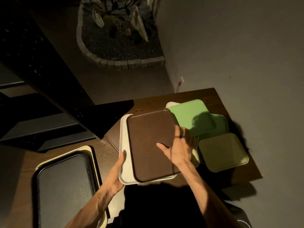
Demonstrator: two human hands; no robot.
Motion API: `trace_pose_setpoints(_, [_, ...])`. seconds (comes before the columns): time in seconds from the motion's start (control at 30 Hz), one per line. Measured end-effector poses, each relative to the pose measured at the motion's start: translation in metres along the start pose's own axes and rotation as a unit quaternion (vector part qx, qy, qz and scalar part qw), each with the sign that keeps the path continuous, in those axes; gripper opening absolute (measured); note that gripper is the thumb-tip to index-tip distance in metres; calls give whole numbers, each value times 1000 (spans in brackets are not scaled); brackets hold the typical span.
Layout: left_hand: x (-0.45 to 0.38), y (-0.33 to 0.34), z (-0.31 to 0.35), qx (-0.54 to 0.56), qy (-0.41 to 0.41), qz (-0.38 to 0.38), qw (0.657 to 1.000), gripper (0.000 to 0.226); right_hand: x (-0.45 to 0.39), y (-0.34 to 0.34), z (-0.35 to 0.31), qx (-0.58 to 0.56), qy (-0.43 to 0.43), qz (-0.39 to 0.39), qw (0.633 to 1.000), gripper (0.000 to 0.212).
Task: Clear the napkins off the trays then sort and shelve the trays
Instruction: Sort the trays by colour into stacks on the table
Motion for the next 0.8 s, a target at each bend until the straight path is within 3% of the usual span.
trace_pose_setpoints(0.07, [-2,1,1,3,-3,-2,1000,67,-11,-4,21,-105,84,-68,989,144])
trace_pose_setpoints(0.1, [-4,2,1,0,-8,-9,1000,67,-14,-1,26,-175,104,-99,974,152])
trace_pose_setpoints(0.2, [-10,6,-1,-18,-18,-18,1000,63,-15,18,32,-309,132,-138,932,132])
trace_pose_setpoints(0.4, [-16,14,8,-64,-31,3,997,41,-9,45,38,-359,143,-113,915,110])
trace_pose_setpoints(0.63, [-37,9,12,-170,32,80,982,32,-14,64,32,-336,162,-119,920,107])
trace_pose_setpoints(0.67, [-40,8,12,-177,35,83,980,29,-15,67,32,-332,168,-115,921,99])
trace_pose_setpoints(0.77, [-41,13,15,-196,35,94,975,26,-18,68,32,-369,201,-71,905,37])
trace_pose_setpoints(0.8, [-43,13,15,-203,32,96,974,25,-21,67,32,-385,216,-62,895,31])
Point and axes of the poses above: each hand's wrist, its own x-axis away from the middle knuckle, its own y-axis out of the palm, z = x × y, the point moved 3 cm from there along -x, towards the middle knuckle, and after that the axes turned 5 degrees about -z, right-handed, at the moved point
